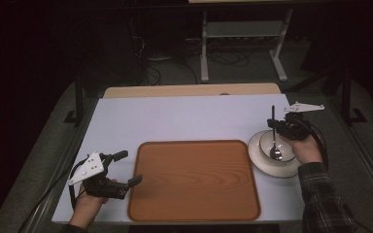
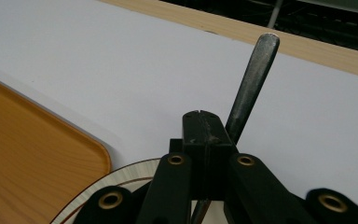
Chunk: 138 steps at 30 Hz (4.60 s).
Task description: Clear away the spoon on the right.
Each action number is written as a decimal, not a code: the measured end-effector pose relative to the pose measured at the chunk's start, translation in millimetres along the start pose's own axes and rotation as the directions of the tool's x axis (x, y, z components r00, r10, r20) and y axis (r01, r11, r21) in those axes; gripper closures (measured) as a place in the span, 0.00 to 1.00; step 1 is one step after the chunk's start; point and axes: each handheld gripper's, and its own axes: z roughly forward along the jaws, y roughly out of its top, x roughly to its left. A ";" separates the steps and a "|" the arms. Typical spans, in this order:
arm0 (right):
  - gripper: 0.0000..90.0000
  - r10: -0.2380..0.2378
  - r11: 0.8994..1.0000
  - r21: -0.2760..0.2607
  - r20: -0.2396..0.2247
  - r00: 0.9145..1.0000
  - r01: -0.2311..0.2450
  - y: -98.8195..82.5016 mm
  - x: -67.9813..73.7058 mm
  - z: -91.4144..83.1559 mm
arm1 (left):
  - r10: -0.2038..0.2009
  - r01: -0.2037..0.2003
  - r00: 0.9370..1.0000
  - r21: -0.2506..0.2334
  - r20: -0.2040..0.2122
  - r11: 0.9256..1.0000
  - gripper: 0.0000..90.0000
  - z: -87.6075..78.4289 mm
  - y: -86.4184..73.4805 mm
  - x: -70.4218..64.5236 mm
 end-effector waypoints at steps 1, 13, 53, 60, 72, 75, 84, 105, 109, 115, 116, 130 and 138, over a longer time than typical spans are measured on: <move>1.00 0.003 1.000 0.001 0.003 1.000 -0.003 -0.1 -0.3 -0.4 | 0.000 0.000 1.000 -0.001 0.000 1.000 0.08 -0.1 0.0 0.0; 1.00 0.026 1.000 0.001 0.040 0.999 -0.026 -3.6 -9.5 -6.3 | 0.000 0.000 1.000 -0.001 0.000 1.000 0.08 -0.2 0.0 0.0; 1.00 0.048 0.998 0.023 0.135 0.990 -0.051 -21.4 -23.4 -33.9 | -0.002 0.002 1.000 -0.003 0.000 1.000 0.08 -0.9 0.3 -0.2; 1.00 0.059 0.998 0.027 0.150 0.987 -0.063 -25.9 -25.1 -38.8 | -0.002 0.002 1.000 -0.005 -0.001 1.000 0.08 -1.2 0.6 0.0; 1.00 0.067 0.997 0.035 0.187 0.980 -0.074 -32.6 -28.5 -48.6 | -0.001 0.001 1.000 -0.006 -0.001 1.000 0.08 -1.3 0.7 0.1; 1.00 0.073 0.996 0.038 0.201 0.977 -0.082 -34.3 -30.2 -52.1 | -0.001 0.001 1.000 -0.006 -0.001 1.000 0.08 -1.1 0.8 0.1; 1.00 0.078 0.996 0.017 0.206 0.975 -0.084 -36.5 -28.6 -60.0 | 0.001 -0.001 1.000 -0.007 0.000 1.000 0.08 -0.6 1.2 -0.1; 0.50 0.107 0.994 -0.049 0.147 0.983 -0.101 -50.9 11.7 -90.1 | 0.003 -0.003 1.000 -0.007 0.000 1.000 0.08 -1.4 1.6 -0.4; 0.49 0.106 0.994 -0.033 0.154 0.982 -0.102 -58.3 12.5 -93.8 | 0.003 -0.003 1.000 -0.008 -0.001 1.000 0.08 -1.4 1.7 -0.4; 0.49 0.144 0.990 -0.025 0.177 0.974 -0.142 -71.0 3.2 -98.4 | 0.005 -0.005 1.000 -0.006 0.002 1.000 0.08 -0.2 1.9 -0.6; 0.48 0.163 0.987 -0.036 0.179 0.970 -0.160 -72.4 -1.8 -96.7 | 0.007 -0.007 1.000 -0.003 0.004 1.000 0.08 0.3 1.7 -0.6; 0.44 0.201 0.979 -0.045 0.144 0.969 -0.197 -69.9 -15.1 -62.0 | 0.003 -0.003 1.000 -0.001 0.004 1.000 0.08 1.4 1.2 -1.0; 0.47 0.211 0.977 -0.041 0.123 0.970 -0.207 -70.9 -16.4 -54.4 | 0.003 -0.003 1.000 -0.001 0.004 1.000 0.08 1.5 1.2 -1.1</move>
